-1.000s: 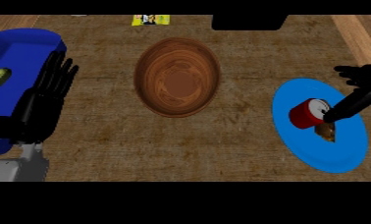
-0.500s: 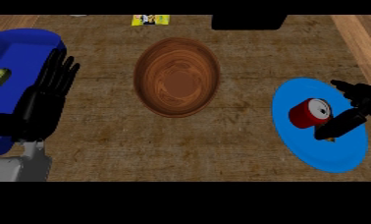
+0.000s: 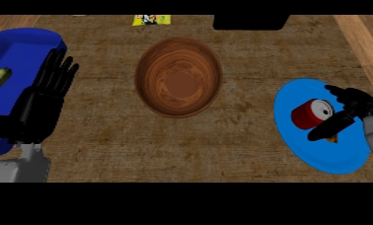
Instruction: Pick the can from the plate and place it in the bowl
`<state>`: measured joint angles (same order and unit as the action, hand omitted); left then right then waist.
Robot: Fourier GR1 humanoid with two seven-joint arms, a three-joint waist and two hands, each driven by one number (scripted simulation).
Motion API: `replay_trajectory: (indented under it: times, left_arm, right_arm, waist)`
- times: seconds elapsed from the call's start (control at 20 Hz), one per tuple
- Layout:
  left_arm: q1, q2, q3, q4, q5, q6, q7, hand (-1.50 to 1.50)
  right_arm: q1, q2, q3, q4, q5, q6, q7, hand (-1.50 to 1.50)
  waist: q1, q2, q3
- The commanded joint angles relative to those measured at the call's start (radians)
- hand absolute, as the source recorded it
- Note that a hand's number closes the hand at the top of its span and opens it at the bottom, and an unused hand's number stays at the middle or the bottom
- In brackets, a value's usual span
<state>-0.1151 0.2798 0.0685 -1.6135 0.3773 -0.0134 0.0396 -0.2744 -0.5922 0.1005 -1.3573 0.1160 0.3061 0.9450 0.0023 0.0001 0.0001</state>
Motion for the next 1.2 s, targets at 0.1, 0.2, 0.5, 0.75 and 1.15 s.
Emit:
replay_trajectory:
  times: [0.1, 0.2, 0.5, 0.75, 1.15]
  left_arm:
    - [0.029, -0.014, 0.018, -0.044, -0.016, -0.009, 0.031, 0.00]
    - [0.002, -0.067, -0.016, 0.017, -0.068, 0.014, -0.032, 0.00]
    - [-0.058, -0.059, 0.002, 0.058, -0.061, -0.001, 0.004, 0.00]
    - [-0.013, -0.011, 0.079, 0.020, 0.001, -0.070, 0.022, 0.00]
    - [-0.046, -0.042, 0.031, 0.039, -0.049, -0.049, 0.020, 0.00]
  right_arm:
    - [0.016, 0.045, -0.029, 0.082, 0.075, 0.026, -0.043, -1.50]
    - [-0.077, 0.049, -0.044, 0.165, 0.061, 0.086, -0.034, -1.50]
    - [-0.072, 0.071, 0.032, 0.161, 0.171, 0.107, -0.121, 1.50]
    - [-0.110, 0.047, 0.007, 0.166, 0.218, 0.171, -0.148, 1.50]
    - [-0.139, 0.276, 0.310, -0.052, 0.385, 0.124, -0.229, 1.50]
  waist:
    - [0.001, 0.000, 0.000]
    - [0.002, 0.001, 0.000]
    - [-0.001, 0.001, 0.000]
    - [0.001, 0.000, 0.000]
    - [0.034, -0.007, -0.002]
